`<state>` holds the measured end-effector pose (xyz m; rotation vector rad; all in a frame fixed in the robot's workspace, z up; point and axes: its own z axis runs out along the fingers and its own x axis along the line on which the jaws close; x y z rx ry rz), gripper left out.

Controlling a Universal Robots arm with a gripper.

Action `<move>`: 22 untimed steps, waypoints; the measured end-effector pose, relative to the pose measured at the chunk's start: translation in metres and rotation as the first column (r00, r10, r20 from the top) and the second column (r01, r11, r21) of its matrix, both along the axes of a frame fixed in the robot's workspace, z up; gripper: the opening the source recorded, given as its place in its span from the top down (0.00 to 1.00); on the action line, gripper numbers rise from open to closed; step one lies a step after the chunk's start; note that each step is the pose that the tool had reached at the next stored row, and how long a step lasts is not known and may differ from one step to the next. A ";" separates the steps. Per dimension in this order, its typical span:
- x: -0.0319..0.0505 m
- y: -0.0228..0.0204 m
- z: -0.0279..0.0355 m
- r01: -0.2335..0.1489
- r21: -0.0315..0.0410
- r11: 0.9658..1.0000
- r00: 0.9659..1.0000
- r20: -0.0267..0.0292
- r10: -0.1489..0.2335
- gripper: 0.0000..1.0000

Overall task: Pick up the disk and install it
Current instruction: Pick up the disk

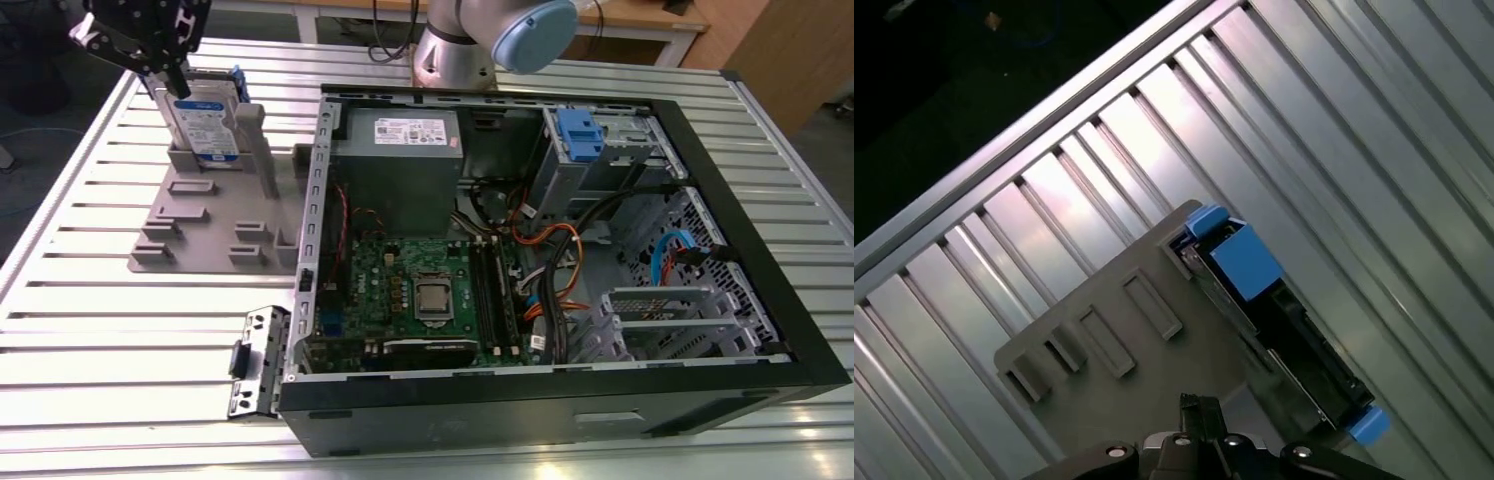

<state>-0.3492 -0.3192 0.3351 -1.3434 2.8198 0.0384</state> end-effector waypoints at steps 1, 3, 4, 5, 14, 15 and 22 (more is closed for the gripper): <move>0.0000 0.0000 0.0000 -0.009 0.000 1.000 1.000 0.000 0.009 0.90; 0.0000 0.0000 0.0000 -0.061 0.000 0.998 0.998 0.000 0.061 0.90; 0.0000 0.0000 0.0000 -0.068 0.000 0.998 0.998 0.000 0.068 0.90; 0.0000 0.0000 0.0000 -0.075 0.000 0.997 0.997 0.000 0.075 0.90; 0.0000 0.0000 0.0000 -0.139 0.000 0.990 0.990 0.000 0.139 0.90; 0.0000 0.0000 0.0000 -0.146 0.000 0.989 0.989 0.000 0.146 0.90; 0.0000 0.0000 0.0000 -0.196 0.000 0.981 0.981 0.000 0.196 0.90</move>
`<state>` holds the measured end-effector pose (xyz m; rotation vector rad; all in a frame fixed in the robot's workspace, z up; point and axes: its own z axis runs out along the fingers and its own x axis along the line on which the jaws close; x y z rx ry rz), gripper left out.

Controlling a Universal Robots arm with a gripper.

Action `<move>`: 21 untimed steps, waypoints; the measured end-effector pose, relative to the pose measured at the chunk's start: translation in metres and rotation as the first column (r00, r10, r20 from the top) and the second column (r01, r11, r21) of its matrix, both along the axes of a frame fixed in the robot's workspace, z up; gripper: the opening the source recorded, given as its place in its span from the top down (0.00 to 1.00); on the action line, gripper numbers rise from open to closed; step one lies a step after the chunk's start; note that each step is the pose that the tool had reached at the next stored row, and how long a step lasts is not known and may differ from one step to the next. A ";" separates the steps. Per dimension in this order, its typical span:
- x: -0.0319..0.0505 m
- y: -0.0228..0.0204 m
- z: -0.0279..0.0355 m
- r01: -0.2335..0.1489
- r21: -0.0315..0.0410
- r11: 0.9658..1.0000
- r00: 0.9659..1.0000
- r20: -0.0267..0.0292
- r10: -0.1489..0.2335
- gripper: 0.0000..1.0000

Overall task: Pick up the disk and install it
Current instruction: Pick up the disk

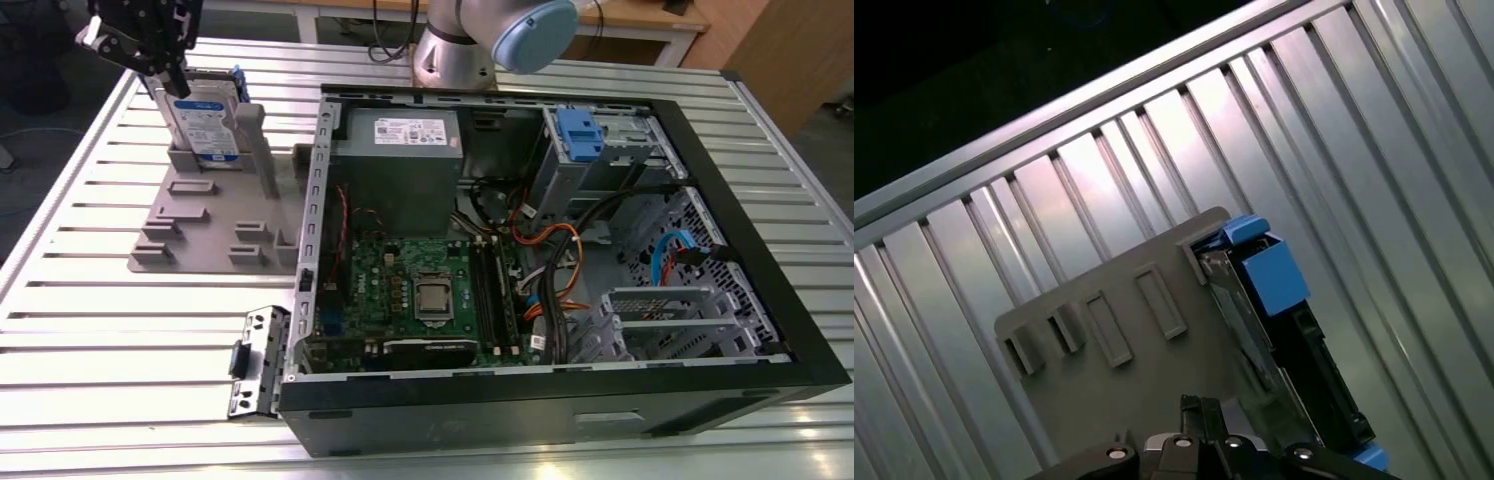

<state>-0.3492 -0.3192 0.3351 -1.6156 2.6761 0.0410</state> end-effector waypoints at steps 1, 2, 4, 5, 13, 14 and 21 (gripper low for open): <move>0.0000 0.0000 0.0000 -0.007 0.000 1.000 1.000 0.000 0.007 0.90; 0.0000 0.0000 0.0000 -0.014 0.000 1.000 1.000 0.000 0.014 0.90; 0.0000 0.0000 0.0000 -0.029 0.000 1.000 1.000 0.000 0.029 0.90; 0.0000 0.0000 0.0000 -0.036 0.000 0.999 0.999 0.000 0.036 0.90; 0.0000 0.0000 0.0000 -0.094 0.000 0.996 0.996 0.000 0.094 0.90; 0.0000 0.0000 0.0000 -0.101 0.000 0.995 0.995 0.000 0.101 0.90; 0.0000 0.0000 0.0000 -0.149 0.000 0.989 0.989 0.000 0.149 0.90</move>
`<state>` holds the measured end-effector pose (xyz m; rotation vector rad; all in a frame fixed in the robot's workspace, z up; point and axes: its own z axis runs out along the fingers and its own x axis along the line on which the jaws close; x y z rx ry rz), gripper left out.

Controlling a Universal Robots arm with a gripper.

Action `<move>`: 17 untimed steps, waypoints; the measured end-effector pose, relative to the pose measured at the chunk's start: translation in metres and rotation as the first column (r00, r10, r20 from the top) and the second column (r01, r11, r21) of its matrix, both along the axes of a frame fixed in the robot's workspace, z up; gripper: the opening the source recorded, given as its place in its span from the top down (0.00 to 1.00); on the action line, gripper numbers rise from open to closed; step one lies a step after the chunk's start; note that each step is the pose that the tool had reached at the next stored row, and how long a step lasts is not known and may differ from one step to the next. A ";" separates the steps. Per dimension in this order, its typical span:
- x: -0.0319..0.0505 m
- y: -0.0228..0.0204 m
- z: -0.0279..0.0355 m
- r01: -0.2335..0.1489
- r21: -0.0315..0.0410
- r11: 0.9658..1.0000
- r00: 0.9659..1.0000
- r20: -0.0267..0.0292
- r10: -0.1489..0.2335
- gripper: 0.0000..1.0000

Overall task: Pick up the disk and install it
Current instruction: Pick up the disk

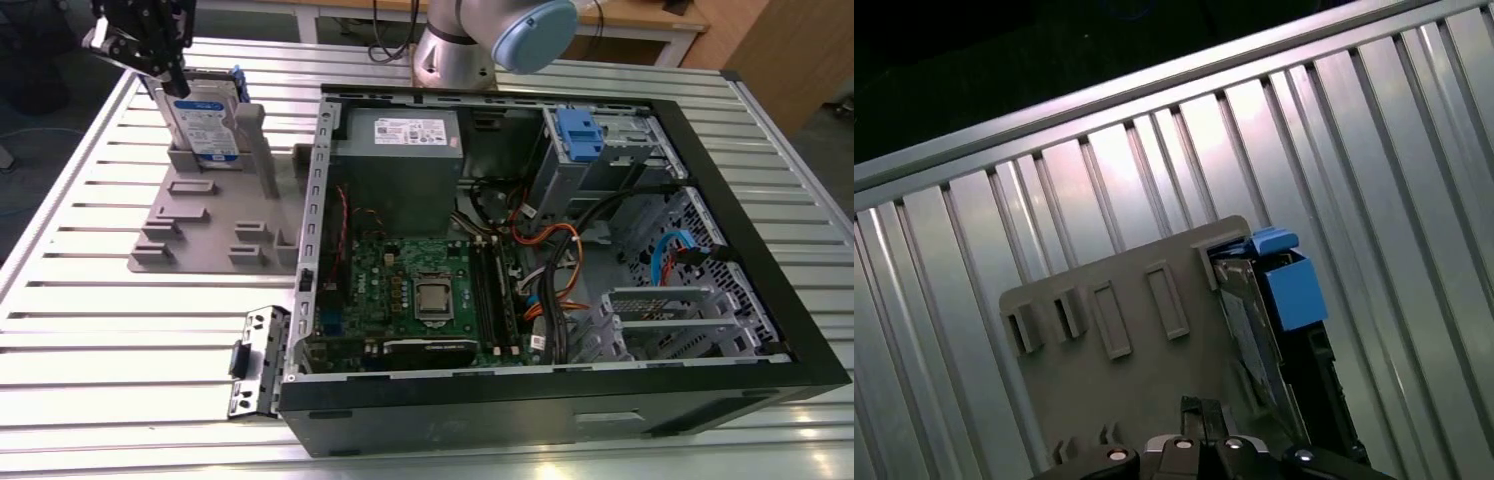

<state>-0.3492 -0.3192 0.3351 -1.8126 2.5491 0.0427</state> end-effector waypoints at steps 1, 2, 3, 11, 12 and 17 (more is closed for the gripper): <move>0.0000 0.0000 0.0000 -0.007 0.000 1.000 1.000 0.000 0.007 0.90; 0.0000 0.0000 0.0000 -0.014 0.000 1.000 1.000 0.000 0.014 0.90; 0.0000 0.0000 0.0000 -0.021 0.000 1.000 1.000 0.000 0.021 0.90; 0.0000 0.0000 0.0000 -0.076 0.000 0.997 0.997 0.000 0.076 0.90; 0.0000 0.0000 0.0000 -0.082 0.000 0.997 0.997 0.000 0.082 0.90; 0.0000 0.0000 0.0000 -0.117 0.000 0.993 0.993 0.000 0.117 0.90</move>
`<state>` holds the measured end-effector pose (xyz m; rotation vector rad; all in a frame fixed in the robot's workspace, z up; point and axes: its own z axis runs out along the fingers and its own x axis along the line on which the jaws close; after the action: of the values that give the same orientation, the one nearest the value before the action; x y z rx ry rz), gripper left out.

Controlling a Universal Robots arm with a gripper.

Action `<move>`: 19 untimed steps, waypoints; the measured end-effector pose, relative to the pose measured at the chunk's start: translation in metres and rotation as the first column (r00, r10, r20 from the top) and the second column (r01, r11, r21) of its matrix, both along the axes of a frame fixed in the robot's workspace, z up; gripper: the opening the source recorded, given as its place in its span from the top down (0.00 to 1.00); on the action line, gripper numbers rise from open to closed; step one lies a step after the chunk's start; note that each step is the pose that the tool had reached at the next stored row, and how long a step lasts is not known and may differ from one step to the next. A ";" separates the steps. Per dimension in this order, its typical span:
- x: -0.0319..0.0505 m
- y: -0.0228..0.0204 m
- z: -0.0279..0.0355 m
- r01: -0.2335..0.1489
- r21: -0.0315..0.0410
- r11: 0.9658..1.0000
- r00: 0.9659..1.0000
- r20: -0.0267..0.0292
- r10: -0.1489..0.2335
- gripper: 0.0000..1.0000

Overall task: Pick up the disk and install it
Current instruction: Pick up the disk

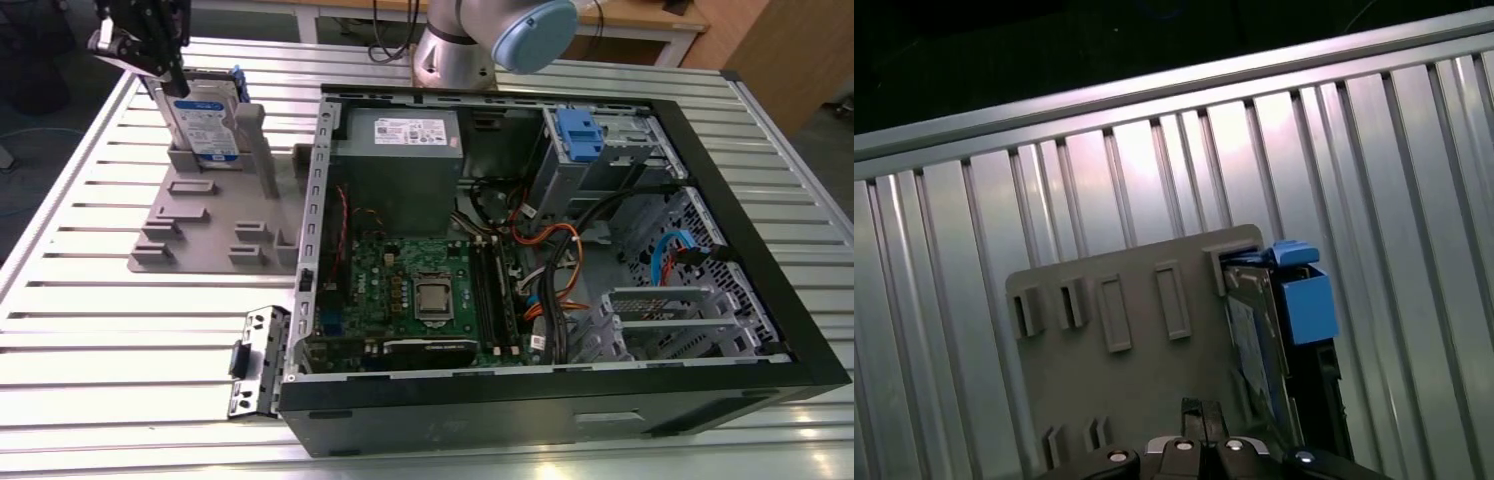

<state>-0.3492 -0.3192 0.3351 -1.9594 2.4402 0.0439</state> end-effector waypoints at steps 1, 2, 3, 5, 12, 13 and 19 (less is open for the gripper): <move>0.0000 0.0000 0.0000 -0.007 0.000 1.000 1.000 0.000 0.007 0.90; 0.0000 0.0000 0.0000 -0.013 0.000 1.000 1.000 0.000 0.013 0.90; 0.0000 0.0000 0.0000 -0.020 0.000 1.000 1.000 0.000 0.020 0.90; 0.0000 0.0000 0.0000 -0.034 0.000 0.999 0.999 0.000 0.034 0.90; 0.0000 0.0000 0.0000 -0.081 0.000 0.997 0.997 0.000 0.081 0.90; 0.0000 0.0000 0.0000 -0.088 0.000 0.996 0.996 0.000 0.088 0.90; 0.0000 0.0000 0.0000 -0.128 0.000 0.992 0.992 0.000 0.128 0.90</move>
<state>-0.3492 -0.3192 0.3351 -2.1128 2.3111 0.0449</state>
